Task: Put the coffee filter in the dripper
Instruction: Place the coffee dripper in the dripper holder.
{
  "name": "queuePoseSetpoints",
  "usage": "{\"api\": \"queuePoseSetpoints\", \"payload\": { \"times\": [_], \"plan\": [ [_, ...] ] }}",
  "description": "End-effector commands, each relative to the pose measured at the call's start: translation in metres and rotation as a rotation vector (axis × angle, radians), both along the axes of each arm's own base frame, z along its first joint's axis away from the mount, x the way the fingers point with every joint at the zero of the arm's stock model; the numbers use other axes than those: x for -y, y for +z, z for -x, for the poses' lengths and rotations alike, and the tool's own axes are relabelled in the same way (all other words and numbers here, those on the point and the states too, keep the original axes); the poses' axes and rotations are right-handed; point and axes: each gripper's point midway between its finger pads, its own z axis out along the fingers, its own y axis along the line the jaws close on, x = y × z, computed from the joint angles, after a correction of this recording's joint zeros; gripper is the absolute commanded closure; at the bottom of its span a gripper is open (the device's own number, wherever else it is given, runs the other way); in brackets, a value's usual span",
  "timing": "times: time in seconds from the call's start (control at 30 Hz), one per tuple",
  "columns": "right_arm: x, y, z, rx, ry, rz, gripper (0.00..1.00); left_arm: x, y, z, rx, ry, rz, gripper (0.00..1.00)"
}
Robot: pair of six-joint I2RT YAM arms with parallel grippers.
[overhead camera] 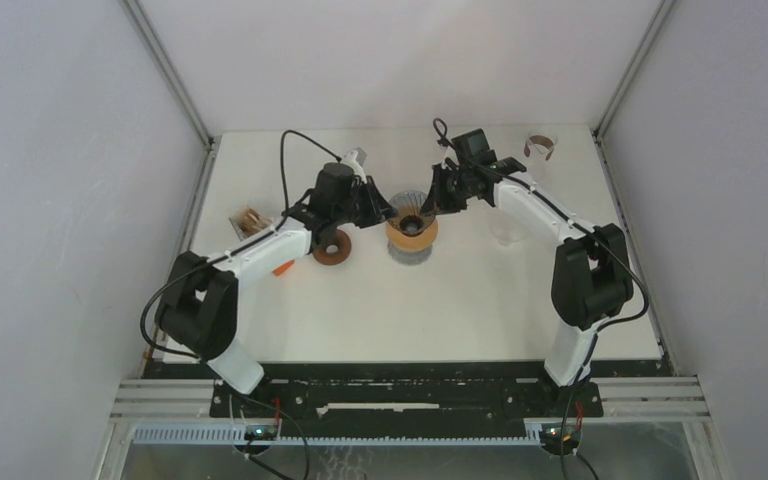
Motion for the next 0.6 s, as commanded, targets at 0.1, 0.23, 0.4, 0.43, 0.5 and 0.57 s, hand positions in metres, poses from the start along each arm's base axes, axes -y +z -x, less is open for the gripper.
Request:
{"api": "queuePoseSetpoints", "payload": {
  "times": [0.1,0.23,0.4,0.43,0.5,0.57],
  "plan": [
    [0.021,-0.082,0.026,-0.193,0.003,0.186,1.00,0.028,0.003,0.014,-0.013,-0.149,0.005,1.00],
    [0.024,-0.092,0.028,-0.212,-0.004,0.207,1.00,0.030,0.000,0.014,-0.023,-0.156,-0.004,1.00],
    [0.026,-0.101,0.029,-0.221,-0.006,0.232,1.00,0.031,-0.010,0.015,-0.042,-0.162,-0.018,1.00],
    [0.027,-0.102,0.029,-0.221,-0.006,0.241,1.00,0.031,-0.012,0.015,-0.046,-0.161,-0.021,1.00],
    [0.027,-0.103,0.030,-0.219,-0.006,0.253,1.00,0.028,-0.019,0.016,-0.058,-0.155,-0.033,1.00],
    [0.028,-0.105,0.029,-0.214,-0.008,0.266,1.00,0.026,-0.027,0.018,-0.072,-0.151,-0.044,1.00]
  ]
}}
